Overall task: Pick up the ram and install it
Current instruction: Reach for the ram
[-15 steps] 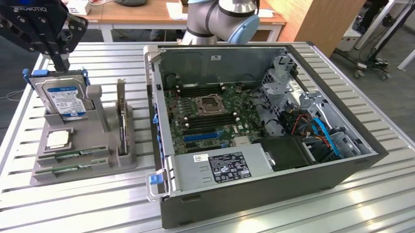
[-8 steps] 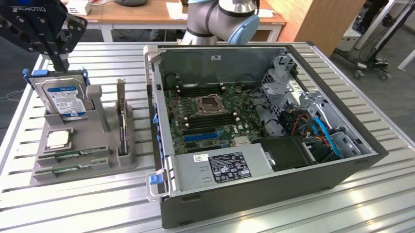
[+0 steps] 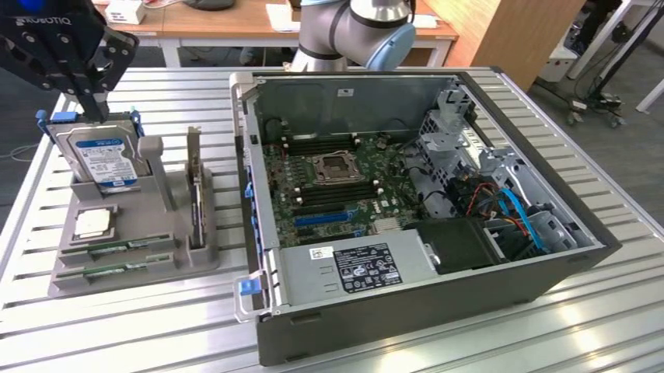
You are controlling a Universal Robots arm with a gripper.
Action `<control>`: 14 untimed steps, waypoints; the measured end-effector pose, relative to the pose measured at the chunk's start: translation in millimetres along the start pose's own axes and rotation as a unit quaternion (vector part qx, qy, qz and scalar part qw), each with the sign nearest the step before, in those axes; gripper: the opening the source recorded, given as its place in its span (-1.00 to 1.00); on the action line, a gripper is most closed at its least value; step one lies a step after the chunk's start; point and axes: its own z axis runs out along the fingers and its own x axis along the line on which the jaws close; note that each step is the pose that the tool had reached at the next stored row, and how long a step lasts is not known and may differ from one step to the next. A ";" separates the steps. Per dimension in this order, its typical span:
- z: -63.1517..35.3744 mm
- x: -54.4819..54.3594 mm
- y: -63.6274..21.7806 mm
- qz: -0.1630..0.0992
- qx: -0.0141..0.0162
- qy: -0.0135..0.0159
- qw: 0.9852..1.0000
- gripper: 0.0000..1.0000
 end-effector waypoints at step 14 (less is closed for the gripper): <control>-0.9 -1.6 -20.3 0.000 0.000 0.000 1.000 -0.80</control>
